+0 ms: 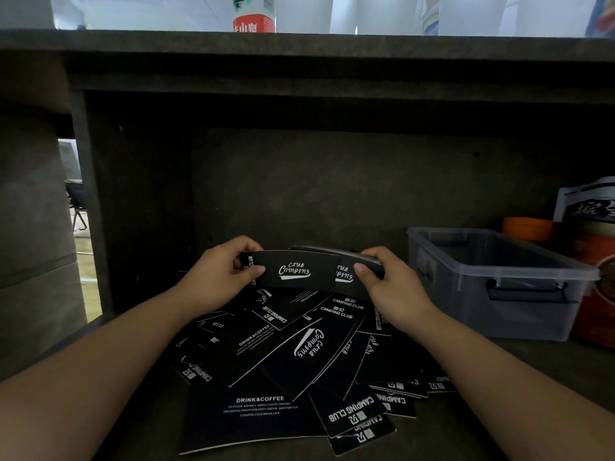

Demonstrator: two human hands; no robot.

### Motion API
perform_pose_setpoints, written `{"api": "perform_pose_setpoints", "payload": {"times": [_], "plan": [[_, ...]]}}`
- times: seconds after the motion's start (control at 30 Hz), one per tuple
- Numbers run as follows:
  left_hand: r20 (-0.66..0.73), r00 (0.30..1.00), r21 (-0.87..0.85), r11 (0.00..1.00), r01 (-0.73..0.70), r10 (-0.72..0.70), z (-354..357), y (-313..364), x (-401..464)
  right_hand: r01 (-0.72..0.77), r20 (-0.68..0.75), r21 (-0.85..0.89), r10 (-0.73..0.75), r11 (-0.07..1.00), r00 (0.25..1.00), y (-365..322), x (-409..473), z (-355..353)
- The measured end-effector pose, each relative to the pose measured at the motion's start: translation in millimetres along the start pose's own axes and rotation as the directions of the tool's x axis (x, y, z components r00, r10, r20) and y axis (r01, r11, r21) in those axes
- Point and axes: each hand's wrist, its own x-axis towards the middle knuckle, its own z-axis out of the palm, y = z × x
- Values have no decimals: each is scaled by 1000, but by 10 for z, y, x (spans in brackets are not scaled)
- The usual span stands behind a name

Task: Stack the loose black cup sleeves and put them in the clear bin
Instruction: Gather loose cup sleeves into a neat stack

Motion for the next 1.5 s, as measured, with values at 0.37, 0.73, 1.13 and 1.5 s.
{"api": "perform_pose_setpoints", "payload": {"times": [0.37,0.73,1.13,1.5], "plan": [[-115,993,-34,999,24,-28,18,82,-6,-33,-9,46,33,998,999,-48,-25,1],[-56,998,-147,989,-33,25,172,161,-17,55,17,-45,-55,997,998,-31,-37,37],[-84,839,293,792,537,-538,-139,-519,132,-23,5,-111,23,994,1000,65,32,-55],[36,881,484,779,398,-472,-17,-261,80,-25,7,-113,26,993,1000,63,37,-51]]}}
